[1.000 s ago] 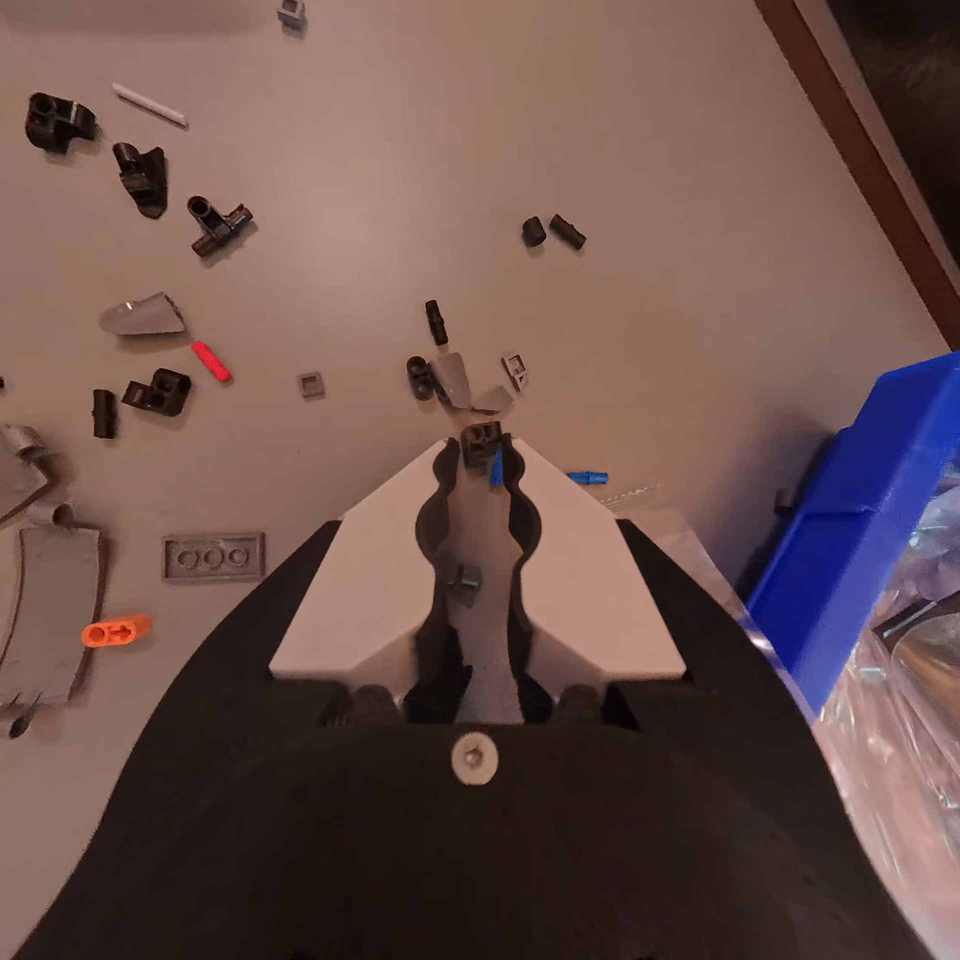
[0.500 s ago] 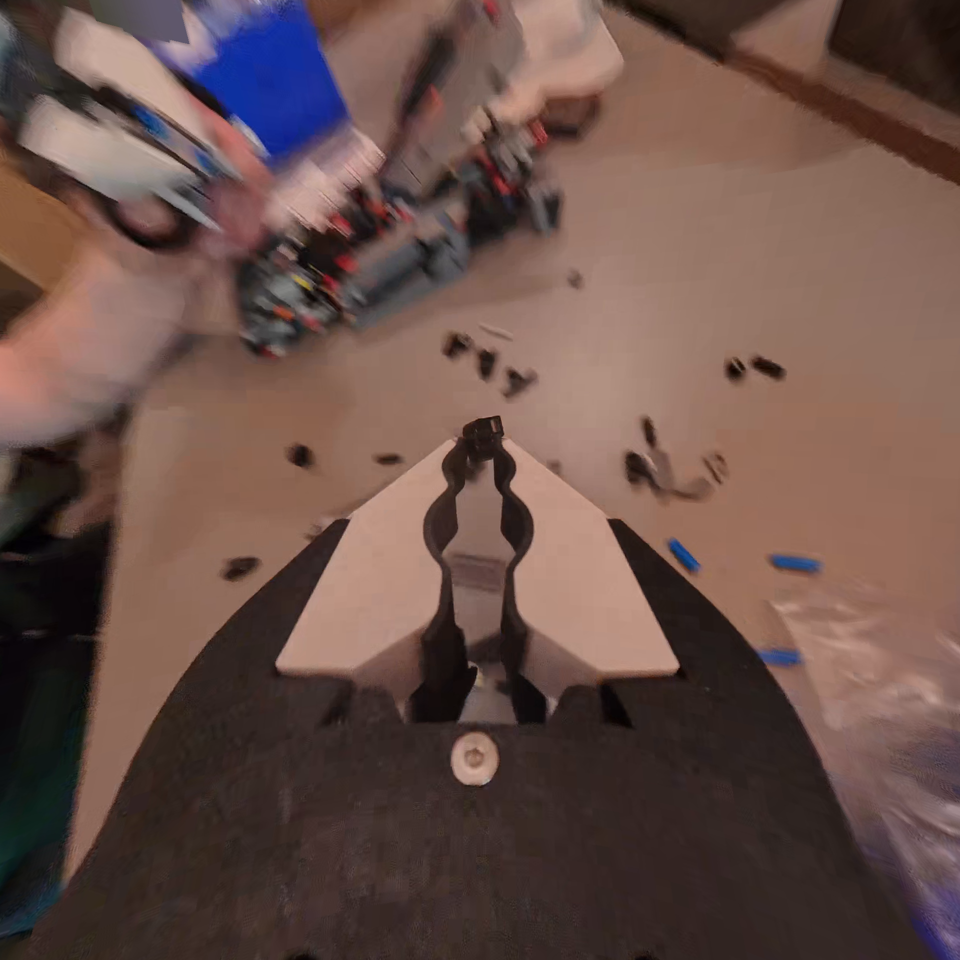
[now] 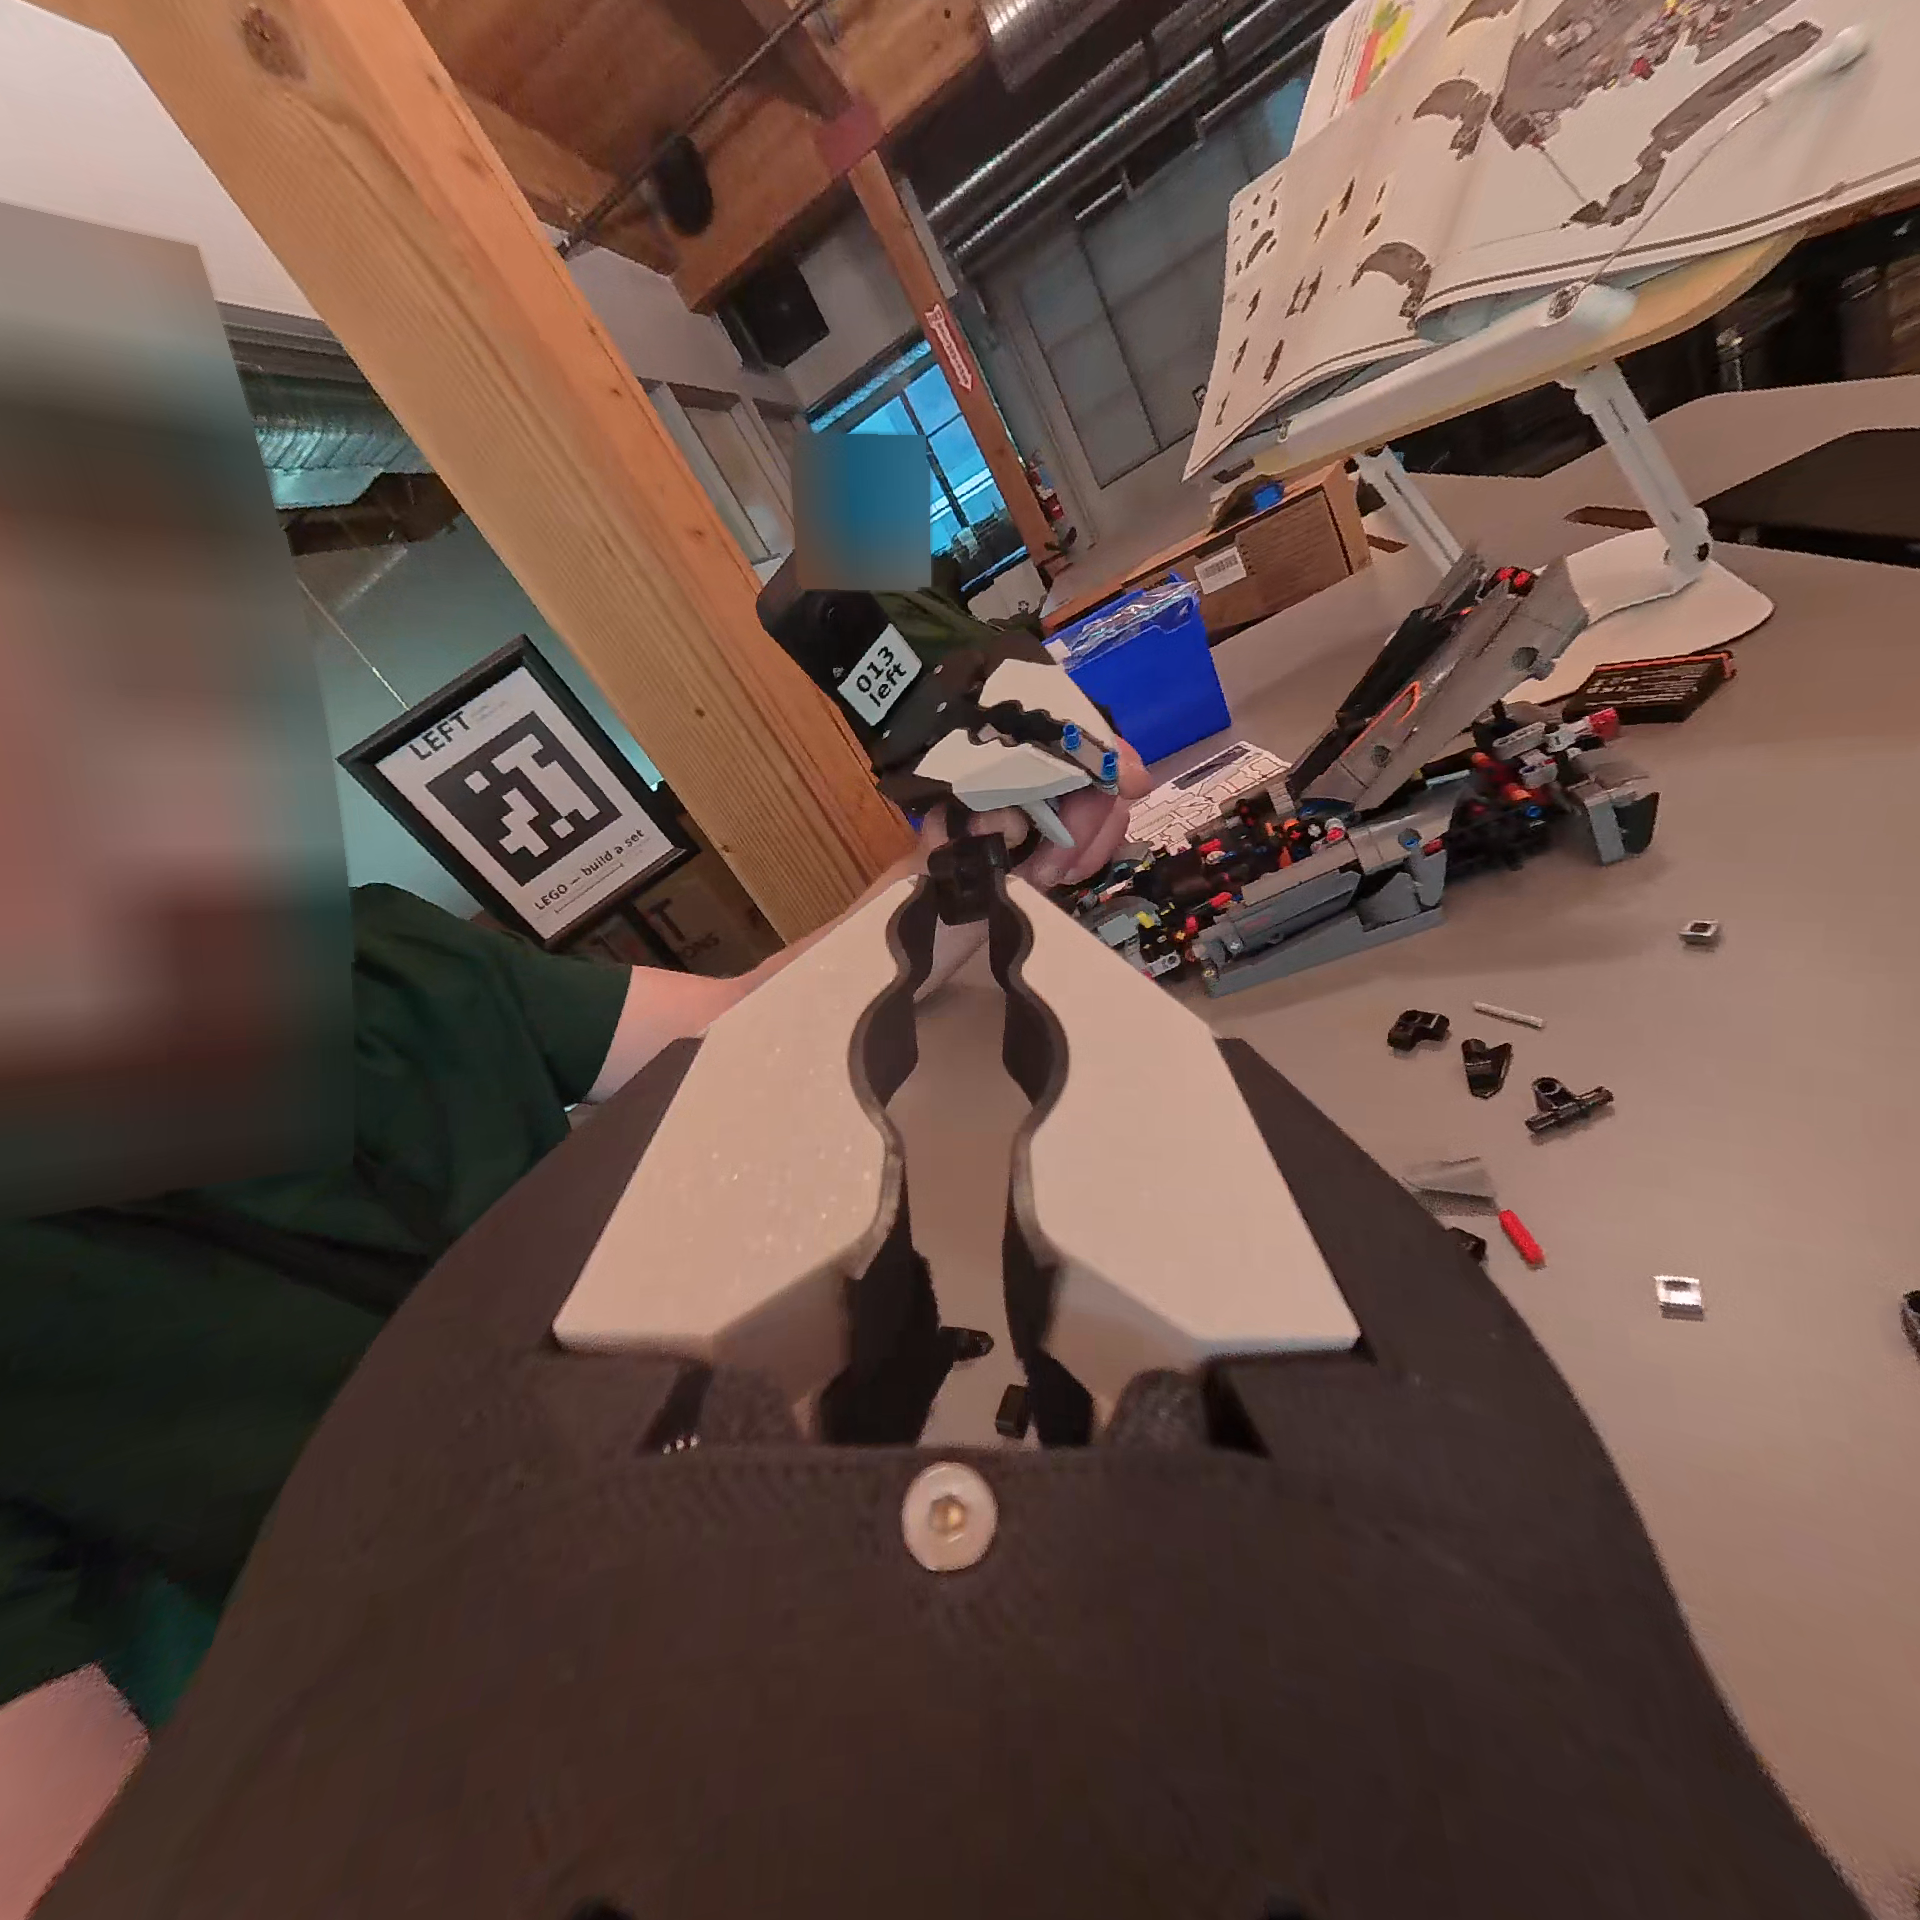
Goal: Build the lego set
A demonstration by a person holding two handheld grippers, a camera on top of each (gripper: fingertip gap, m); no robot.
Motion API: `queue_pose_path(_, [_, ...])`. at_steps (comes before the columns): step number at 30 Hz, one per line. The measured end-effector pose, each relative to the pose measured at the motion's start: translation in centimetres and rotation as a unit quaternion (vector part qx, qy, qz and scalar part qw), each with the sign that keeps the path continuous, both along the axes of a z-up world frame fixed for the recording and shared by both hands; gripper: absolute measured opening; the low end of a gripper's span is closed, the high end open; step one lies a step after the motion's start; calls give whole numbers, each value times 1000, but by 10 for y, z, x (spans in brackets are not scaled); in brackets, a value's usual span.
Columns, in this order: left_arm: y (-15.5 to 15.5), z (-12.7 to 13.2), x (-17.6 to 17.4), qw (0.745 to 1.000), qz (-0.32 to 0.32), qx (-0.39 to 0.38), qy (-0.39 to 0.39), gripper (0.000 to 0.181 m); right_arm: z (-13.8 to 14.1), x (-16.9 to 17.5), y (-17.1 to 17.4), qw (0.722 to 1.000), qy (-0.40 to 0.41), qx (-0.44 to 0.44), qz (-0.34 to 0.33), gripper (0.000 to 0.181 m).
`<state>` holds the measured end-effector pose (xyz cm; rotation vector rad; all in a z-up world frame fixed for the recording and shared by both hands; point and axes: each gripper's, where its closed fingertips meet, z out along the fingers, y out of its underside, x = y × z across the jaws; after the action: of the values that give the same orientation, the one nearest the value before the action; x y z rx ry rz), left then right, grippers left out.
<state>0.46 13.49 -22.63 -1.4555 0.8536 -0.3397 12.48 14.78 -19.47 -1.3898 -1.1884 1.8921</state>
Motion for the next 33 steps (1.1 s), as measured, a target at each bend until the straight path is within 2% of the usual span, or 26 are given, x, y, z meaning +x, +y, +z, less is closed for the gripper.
queue_pose_path(3, [0, 0, 0, 1000, 0, 1, 0, 5, -8, -4, -13, 999, -33, 24, -3, 8])
queue_pose_path(6, [0, 1, 0, 1000, 0, 1, 0, 5, -40, -15, -38, 987, -127, 101, -6, 8])
queue_pose_path(8, [0, 1, 0, 1000, 1, 1, 0, 5, -67, -22, -55, 967, -196, 161, -7, 8])
queue_pose_path(12, [0, -1, 0, 1000, 1, -1, 3, 5, -108, -33, -81, 926, -283, 249, -6, 8])
queue_pose_path(18, [0, -1, 0, 1000, 2, -1, 3, 5, -156, -44, -93, 862, -374, 343, -10, 9])
queue_pose_path(24, [0, -2, 0, 1000, 2, -1, 4, 5, -178, -49, -96, 830, -411, 376, -8, 9])
queue_pose_path(29, [0, -1, -1, 1000, 2, 0, 3, 5, -173, -49, -99, 839, -402, 367, -11, 15])
queue_pose_path(33, [0, -1, -1, 1000, 3, 0, 2, 5, -153, -39, -86, 854, -376, 357, -43, 16])
